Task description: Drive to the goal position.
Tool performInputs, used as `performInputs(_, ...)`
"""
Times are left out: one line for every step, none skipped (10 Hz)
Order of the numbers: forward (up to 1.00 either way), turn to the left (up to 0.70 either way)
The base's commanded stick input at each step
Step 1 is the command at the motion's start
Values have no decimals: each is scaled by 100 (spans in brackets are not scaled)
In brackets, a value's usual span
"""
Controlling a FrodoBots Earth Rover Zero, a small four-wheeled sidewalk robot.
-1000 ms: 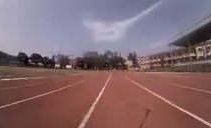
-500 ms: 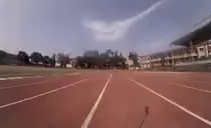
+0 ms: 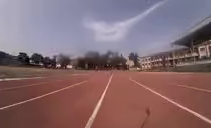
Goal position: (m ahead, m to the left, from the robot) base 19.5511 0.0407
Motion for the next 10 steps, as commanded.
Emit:
performInputs(70, 0)
performInputs(70, 0)
performInputs(70, 0)
performInputs(70, 0)
performInputs(70, 0)
performInputs(70, 0)
performInputs(70, 0)
performInputs(70, 0)
performInputs(70, 0)
performInputs(70, 0)
